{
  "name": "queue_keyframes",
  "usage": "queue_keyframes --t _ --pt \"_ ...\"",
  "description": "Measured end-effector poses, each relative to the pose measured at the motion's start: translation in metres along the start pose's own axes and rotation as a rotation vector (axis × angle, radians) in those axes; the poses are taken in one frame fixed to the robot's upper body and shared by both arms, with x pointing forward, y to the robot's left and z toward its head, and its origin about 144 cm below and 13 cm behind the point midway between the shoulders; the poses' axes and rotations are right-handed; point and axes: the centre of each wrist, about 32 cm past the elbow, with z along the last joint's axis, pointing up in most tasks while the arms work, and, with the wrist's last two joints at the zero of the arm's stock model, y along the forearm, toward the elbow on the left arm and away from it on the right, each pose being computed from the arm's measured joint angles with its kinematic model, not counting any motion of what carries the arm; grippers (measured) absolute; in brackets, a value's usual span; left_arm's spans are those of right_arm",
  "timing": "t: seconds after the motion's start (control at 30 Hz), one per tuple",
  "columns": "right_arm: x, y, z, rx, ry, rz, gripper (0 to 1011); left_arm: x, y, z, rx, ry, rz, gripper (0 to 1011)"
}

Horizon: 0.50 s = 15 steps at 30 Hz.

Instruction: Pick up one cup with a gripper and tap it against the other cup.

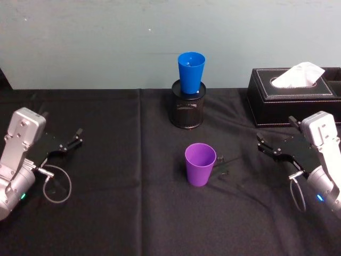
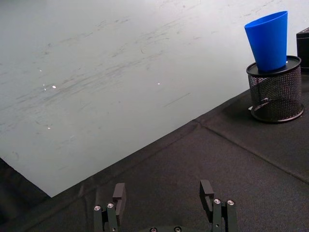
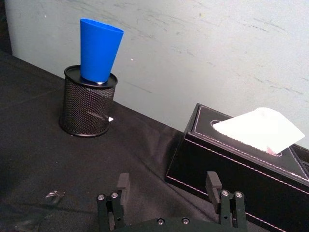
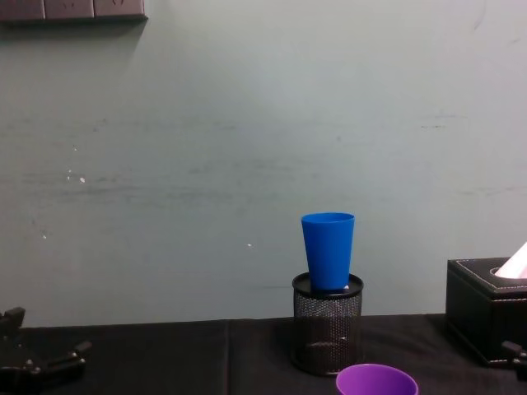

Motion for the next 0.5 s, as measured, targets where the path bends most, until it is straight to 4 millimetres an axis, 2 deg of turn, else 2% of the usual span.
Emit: queue_keyframes --t 0.23,0.5 --pt "-0.001 -0.004 0.007 0.052 0.017 0.012 1003 0.000 0.000 0.000 0.000 0.000 0.000 1000" --pt "-0.002 -0.022 0.011 0.104 0.078 0.048 1003 0.000 0.000 0.000 0.000 0.000 0.000 1000"
